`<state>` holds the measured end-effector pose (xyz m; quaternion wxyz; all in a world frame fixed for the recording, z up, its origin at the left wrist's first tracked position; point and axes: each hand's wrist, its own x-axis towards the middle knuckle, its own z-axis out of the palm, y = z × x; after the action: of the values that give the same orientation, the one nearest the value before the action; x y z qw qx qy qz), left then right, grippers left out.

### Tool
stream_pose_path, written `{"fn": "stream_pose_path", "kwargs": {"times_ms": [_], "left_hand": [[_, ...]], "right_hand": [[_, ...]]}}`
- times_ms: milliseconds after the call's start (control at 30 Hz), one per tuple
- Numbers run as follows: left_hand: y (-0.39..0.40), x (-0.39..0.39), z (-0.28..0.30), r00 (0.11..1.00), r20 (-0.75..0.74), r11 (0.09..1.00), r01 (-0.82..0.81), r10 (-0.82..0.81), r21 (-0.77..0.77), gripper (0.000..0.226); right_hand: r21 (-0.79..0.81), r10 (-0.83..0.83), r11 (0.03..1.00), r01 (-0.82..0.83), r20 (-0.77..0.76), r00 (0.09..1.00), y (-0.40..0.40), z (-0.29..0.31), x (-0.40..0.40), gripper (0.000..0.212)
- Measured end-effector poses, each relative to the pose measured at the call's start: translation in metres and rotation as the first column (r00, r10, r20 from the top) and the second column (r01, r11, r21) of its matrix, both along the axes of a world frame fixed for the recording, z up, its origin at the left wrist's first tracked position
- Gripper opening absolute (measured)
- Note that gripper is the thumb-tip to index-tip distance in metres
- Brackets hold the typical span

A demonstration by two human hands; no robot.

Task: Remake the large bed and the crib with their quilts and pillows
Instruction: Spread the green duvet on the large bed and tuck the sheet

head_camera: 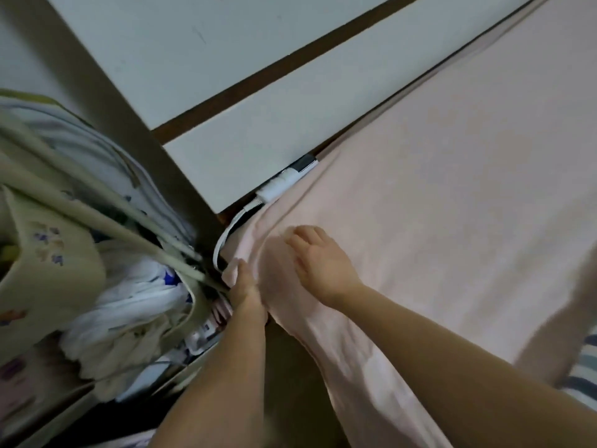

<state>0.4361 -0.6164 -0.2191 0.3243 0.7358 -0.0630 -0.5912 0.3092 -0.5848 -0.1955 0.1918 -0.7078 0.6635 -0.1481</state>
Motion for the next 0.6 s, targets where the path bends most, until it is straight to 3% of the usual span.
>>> {"fn": "stream_pose_path", "kwargs": {"times_ms": [67,167,300,433,600], "left_hand": [[-0.008,-0.004,-0.002,1.000,0.024,0.999,-0.018,0.019,-0.042,0.052],[-0.012,0.000,0.002,0.978,0.176,0.988,-0.093,0.113,-0.122,0.043],[-0.023,0.002,0.020,0.929,0.270,0.954,-0.195,0.254,-0.228,0.035],[-0.040,0.017,0.021,0.872,0.259,0.896,-0.343,0.416,-0.283,0.027],[-0.046,0.036,0.012,0.855,0.250,0.871,-0.366,0.453,-0.329,0.025]], "right_hand": [[-0.024,0.078,0.997,-0.078,-0.020,0.997,-0.019,-0.004,-0.003,0.039],[-0.015,0.170,0.985,-0.170,-0.026,0.985,-0.038,-0.001,0.003,0.038],[0.037,0.176,0.984,-0.174,-0.072,0.982,-0.066,0.015,0.017,0.040],[0.139,0.219,0.971,-0.197,-0.168,0.961,-0.103,0.024,0.043,0.029],[0.131,0.215,0.969,-0.207,-0.053,0.975,-0.126,0.025,0.064,0.031]]}}
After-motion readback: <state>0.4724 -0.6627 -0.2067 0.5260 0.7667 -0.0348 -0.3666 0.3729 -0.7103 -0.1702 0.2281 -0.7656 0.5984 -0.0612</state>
